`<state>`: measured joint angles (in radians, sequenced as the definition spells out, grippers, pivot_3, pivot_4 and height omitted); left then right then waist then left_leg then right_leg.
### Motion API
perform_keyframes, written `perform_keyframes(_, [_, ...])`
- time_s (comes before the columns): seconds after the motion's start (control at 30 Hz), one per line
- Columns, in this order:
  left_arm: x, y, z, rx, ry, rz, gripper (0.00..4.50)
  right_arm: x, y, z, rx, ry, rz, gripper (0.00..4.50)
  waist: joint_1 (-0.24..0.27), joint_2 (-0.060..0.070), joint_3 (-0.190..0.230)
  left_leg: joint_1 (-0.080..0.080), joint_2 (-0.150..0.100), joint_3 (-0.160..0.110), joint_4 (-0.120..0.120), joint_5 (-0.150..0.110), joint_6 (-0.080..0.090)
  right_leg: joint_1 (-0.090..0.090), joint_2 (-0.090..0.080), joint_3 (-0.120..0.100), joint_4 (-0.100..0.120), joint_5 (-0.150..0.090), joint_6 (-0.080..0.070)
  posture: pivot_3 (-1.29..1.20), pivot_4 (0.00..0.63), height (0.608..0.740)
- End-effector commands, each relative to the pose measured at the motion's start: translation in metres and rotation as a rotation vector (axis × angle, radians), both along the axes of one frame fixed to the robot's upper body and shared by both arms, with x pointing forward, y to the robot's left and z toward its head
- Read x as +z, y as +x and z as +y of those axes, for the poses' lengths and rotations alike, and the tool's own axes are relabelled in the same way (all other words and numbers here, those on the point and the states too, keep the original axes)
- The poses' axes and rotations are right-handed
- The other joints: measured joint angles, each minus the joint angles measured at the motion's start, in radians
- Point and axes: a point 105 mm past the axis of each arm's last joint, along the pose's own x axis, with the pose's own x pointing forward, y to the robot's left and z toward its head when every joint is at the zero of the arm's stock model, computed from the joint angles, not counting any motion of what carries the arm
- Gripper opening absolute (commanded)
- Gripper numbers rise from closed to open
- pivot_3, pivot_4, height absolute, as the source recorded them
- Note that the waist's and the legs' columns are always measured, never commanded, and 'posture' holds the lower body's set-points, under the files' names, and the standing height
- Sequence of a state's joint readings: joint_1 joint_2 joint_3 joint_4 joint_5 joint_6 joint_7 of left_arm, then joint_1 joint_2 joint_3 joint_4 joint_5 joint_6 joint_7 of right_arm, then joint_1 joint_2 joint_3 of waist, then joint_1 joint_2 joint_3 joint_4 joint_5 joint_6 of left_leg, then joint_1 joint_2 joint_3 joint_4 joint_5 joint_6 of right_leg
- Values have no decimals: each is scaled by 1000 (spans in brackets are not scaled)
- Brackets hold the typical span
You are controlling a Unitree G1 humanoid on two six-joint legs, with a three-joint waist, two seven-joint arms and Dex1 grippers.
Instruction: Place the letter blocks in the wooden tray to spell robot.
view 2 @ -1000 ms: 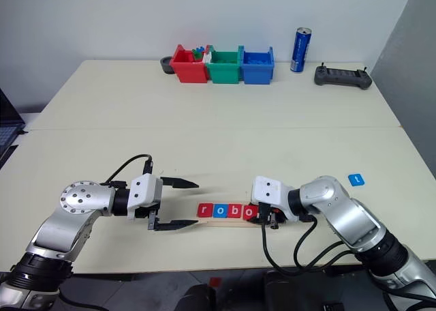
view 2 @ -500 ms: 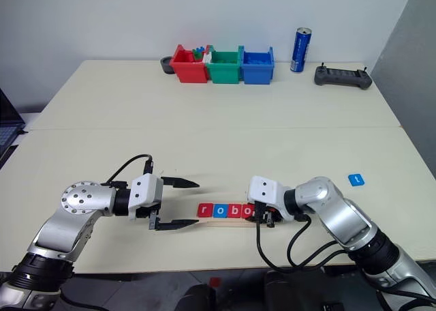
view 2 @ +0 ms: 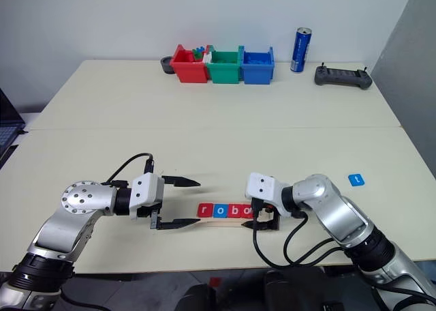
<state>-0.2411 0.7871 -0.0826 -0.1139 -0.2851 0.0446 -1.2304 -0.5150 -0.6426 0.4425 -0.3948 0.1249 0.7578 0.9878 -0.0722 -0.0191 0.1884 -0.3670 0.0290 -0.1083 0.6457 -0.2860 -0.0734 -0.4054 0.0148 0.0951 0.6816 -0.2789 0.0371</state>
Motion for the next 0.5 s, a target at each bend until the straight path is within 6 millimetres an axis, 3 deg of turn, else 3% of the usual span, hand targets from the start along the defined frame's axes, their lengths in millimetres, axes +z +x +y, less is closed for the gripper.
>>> perform_keyframes(0.03, [7, -2, 1, -3, 3, -35, 4500, 20, -5, -5, 1, 26, -49, 4480, 0, 0, 0, 0, 0, 0, 0, 0, 0, 0, 0, 0, 0, 0, 0, 0, 150, 740])
perform_keyframes(0.1, [6, -2, 2, 0, 5, -32, 4500, 15, -8, -13, -11, -6, -41, 4480, 1, 0, 0, 0, 0, 0, 0, 0, 0, 0, 0, 0, 0, 0, 0, 0, 150, 740])
perform_keyframes(0.2, [5, -2, 3, 5, 8, -30, 4500, 6, -10, -22, -14, -67, -43, 3923, 4, 0, 0, 0, 0, 0, 0, 0, 0, 0, 0, 0, 0, 0, 0, 0, 150, 740])
perform_keyframes(0.5, [4, -1, 7, 16, 14, -32, 4500, -6, -11, -25, -5, -119, -43, 741, 4, 0, 0, 0, 0, 0, 0, 0, 0, 0, 0, 0, 0, 0, 0, 0, 150, 740])
